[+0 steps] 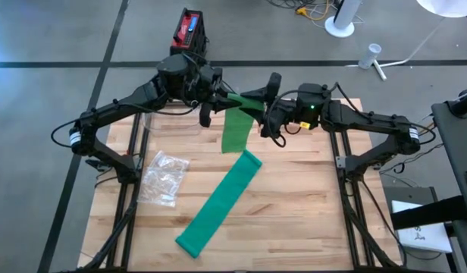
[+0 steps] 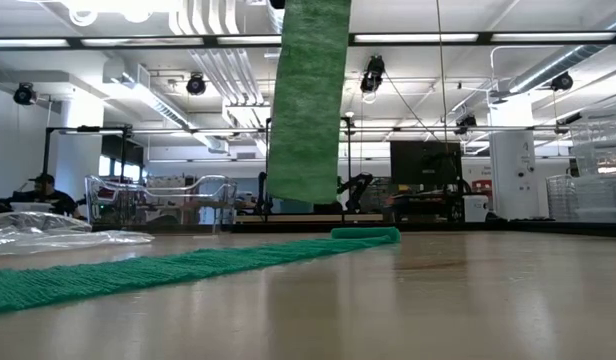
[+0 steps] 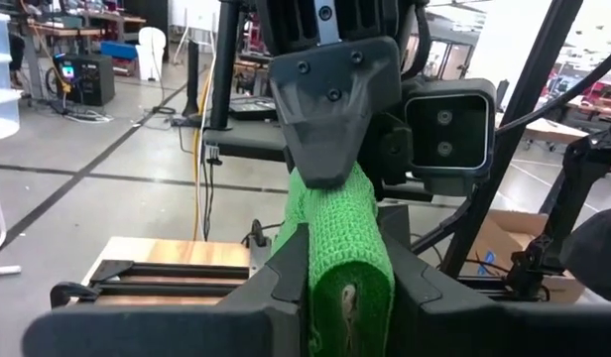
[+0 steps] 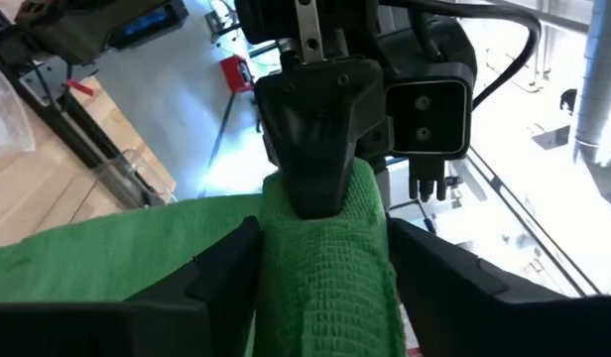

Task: Roll bandage
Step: Roll the green bandage

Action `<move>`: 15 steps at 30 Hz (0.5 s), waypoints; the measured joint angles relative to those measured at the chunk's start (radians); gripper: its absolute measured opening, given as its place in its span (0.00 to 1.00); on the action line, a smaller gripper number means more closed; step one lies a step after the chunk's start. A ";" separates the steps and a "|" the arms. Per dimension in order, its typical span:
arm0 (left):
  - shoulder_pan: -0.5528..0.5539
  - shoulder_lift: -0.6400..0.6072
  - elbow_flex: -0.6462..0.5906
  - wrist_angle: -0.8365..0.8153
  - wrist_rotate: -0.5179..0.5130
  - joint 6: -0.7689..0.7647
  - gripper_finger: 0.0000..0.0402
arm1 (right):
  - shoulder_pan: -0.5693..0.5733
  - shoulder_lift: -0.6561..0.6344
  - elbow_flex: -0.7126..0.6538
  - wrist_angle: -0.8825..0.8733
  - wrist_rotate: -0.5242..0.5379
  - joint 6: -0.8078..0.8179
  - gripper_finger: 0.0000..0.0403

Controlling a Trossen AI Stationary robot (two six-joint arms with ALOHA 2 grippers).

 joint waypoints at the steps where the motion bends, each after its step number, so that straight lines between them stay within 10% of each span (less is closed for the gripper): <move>1: 0.000 0.000 0.000 0.000 0.000 -0.001 0.14 | 0.000 0.001 0.000 0.001 0.000 0.000 0.49; 15: -0.002 -0.026 -0.001 0.030 -0.025 0.170 0.39 | 0.000 -0.017 0.000 0.025 -0.018 0.134 0.10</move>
